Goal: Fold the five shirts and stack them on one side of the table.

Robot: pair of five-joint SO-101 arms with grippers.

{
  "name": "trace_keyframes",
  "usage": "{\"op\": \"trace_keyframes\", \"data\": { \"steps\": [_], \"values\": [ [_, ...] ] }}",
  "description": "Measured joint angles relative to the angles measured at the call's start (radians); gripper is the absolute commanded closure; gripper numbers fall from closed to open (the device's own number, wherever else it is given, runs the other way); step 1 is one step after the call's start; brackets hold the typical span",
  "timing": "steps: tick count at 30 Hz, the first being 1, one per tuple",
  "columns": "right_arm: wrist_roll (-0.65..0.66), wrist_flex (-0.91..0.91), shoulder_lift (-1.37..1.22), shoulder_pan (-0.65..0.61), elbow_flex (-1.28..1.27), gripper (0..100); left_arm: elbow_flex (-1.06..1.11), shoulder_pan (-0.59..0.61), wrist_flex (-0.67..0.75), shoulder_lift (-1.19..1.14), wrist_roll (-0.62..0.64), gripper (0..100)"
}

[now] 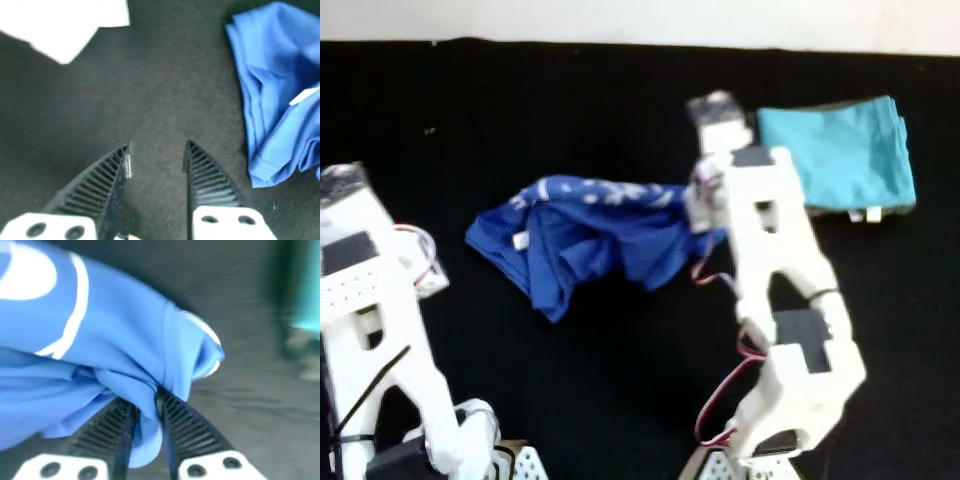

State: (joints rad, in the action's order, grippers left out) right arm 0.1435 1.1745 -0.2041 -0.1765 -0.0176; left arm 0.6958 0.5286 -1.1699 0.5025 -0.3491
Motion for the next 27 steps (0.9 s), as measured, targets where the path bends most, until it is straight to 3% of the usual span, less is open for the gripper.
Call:
{"op": "trace_keyframes", "data": {
  "steps": [3, 8, 17, 27],
  "values": [
    [0.0, 0.026, 0.046, 0.049, 0.043, 96.3, 0.029, -0.074, 0.031, 0.0, 0.0, 84],
    [0.0, 0.083, 0.084, 0.075, 0.064, 79.0, 0.072, -0.222, 0.051, 0.0, 0.0, 84],
    [0.0, 0.138, 0.232, 0.077, 0.064, 79.0, 0.126, -0.442, 0.106, -0.003, 0.104, 83],
    [0.0, 0.258, 0.396, 0.077, 0.064, 79.0, 0.233, -0.494, 0.336, -0.003, 0.107, 84]
  ]
}}
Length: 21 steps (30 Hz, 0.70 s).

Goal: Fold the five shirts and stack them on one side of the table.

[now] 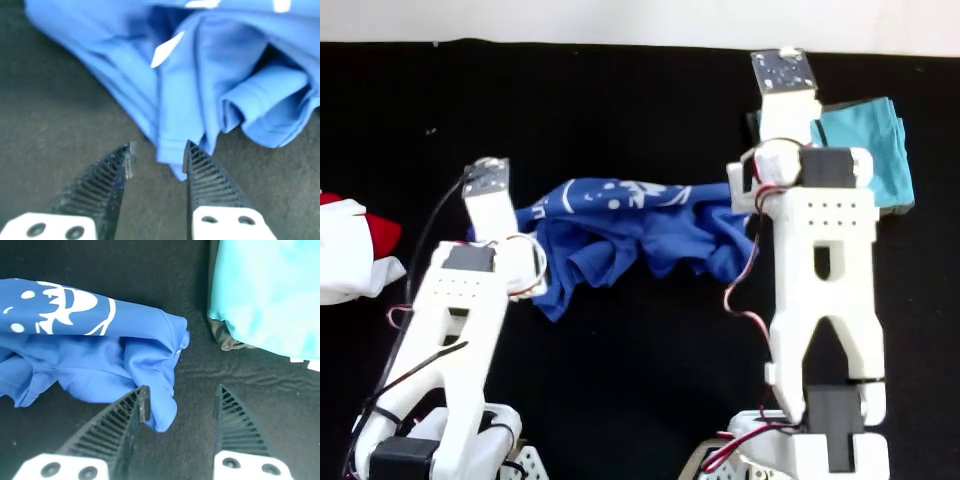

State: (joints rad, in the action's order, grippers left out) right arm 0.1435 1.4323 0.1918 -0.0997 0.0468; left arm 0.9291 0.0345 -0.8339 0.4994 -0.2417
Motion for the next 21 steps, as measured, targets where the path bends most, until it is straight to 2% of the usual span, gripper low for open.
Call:
{"op": "trace_keyframes", "data": {
  "steps": [6, 12, 19, 21],
  "values": [
    [0.0, 0.028, 0.035, 0.0, 0.002, 79.0, 0.002, -0.075, 0.055, -0.072, 0.0, 84],
    [0.0, 0.049, 0.035, 0.003, 0.002, 79.0, -0.06, -0.072, 0.078, -0.292, -0.002, 84],
    [0.0, 0.049, 0.035, 0.003, 0.002, 79.0, -0.129, -0.072, 0.044, -0.319, 0.0, 84],
    [0.0, 0.049, 0.035, 0.003, 0.002, 79.0, -0.129, -0.072, 0.044, -0.324, 0.0, 90]
  ]
}}
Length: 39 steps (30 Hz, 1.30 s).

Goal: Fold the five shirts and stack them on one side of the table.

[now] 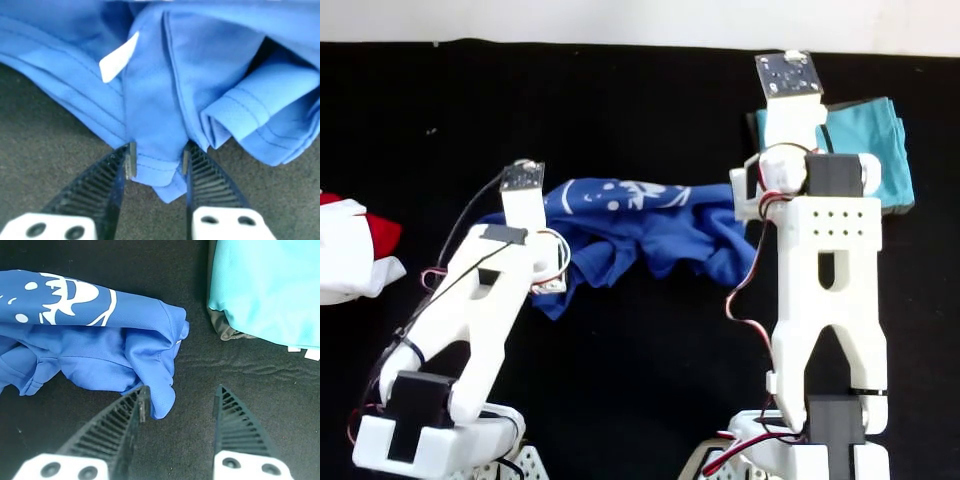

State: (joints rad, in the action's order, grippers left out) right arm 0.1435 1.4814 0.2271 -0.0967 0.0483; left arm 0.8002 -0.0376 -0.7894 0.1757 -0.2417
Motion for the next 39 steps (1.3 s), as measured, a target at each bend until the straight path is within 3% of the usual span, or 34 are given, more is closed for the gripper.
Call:
{"op": "trace_keyframes", "data": {
  "steps": [2, 12, 21, 26, 39],
  "values": [
    [0.0, 0.0, 0.0, 0.0, 0.0, 79.0, 0.0, 0.0, -0.002, 0.0, 0.0, 100],
    [0.0, 0.0, 0.0, 0.002, 0.0, 79.0, -0.074, -0.003, -0.064, 0.0, 0.0, 99],
    [-0.006, 0.0, 0.0, 0.002, 0.0, 78.9, -0.416, 0.12, -0.434, 0.178, -0.026, 99],
    [-0.112, 0.0, 0.0, -0.006, 0.0, 78.6, -0.592, 0.213, -0.572, 0.264, -0.11, 99],
    [-0.141, -0.02, -0.23, -0.413, 0.006, 70.2, -0.712, 0.42, -0.703, 0.282, -0.186, 99]
  ]
}}
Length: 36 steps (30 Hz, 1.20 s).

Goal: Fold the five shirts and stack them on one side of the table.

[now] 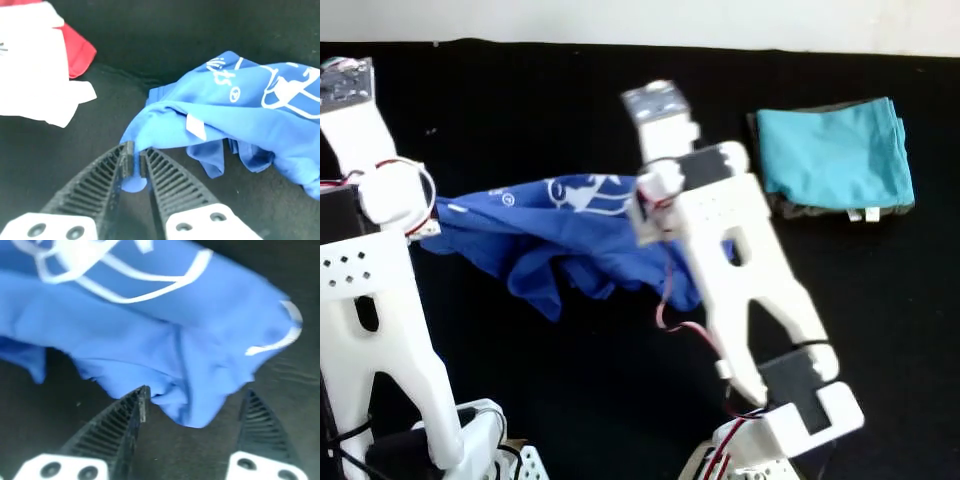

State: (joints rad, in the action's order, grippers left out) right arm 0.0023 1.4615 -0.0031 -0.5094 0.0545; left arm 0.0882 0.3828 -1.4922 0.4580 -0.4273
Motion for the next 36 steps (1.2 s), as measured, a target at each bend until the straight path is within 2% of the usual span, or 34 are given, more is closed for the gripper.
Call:
{"op": "trace_keyframes", "data": {
  "steps": [5, 11, 16, 19, 23, 25, 28, 30, 36],
  "values": [
    [0.0, -0.008, -0.051, -0.129, 0.0, 70.2, 0.094, 0.002, 0.031, 0.0, -0.018, 99],
    [0.008, -0.017, -0.18, -0.147, -0.034, 70.2, 0.12, 0.069, 0.115, 0.0, -0.018, 99],
    [0.081, -0.137, -0.296, -0.046, -0.038, 70.2, 0.074, 0.137, 0.137, 0.009, -0.018, 99],
    [0.087, -0.219, -0.322, 0.054, -0.038, 70.2, 0.061, 0.14, 0.137, 0.032, -0.018, 99],
    [0.089, -0.235, -0.324, 0.152, 0.003, 70.4, 0.06, 0.14, 0.138, 0.035, -0.018, 99],
    [0.089, -0.209, -0.324, 0.172, 0.052, 75.2, 0.055, 0.138, 0.138, 0.035, -0.018, 99],
    [0.089, -0.161, -0.324, 0.173, 0.101, 90.4, 0.044, 0.133, 0.138, 0.037, -0.018, 99],
    [0.089, -0.124, -0.324, 0.17, 0.115, 96.5, 0.044, 0.132, 0.138, 0.037, -0.018, 99],
    [0.092, 0.055, -0.324, 0.17, 0.117, 95.7, 0.044, 0.132, 0.138, 0.037, -0.018, 99]
  ]
}}
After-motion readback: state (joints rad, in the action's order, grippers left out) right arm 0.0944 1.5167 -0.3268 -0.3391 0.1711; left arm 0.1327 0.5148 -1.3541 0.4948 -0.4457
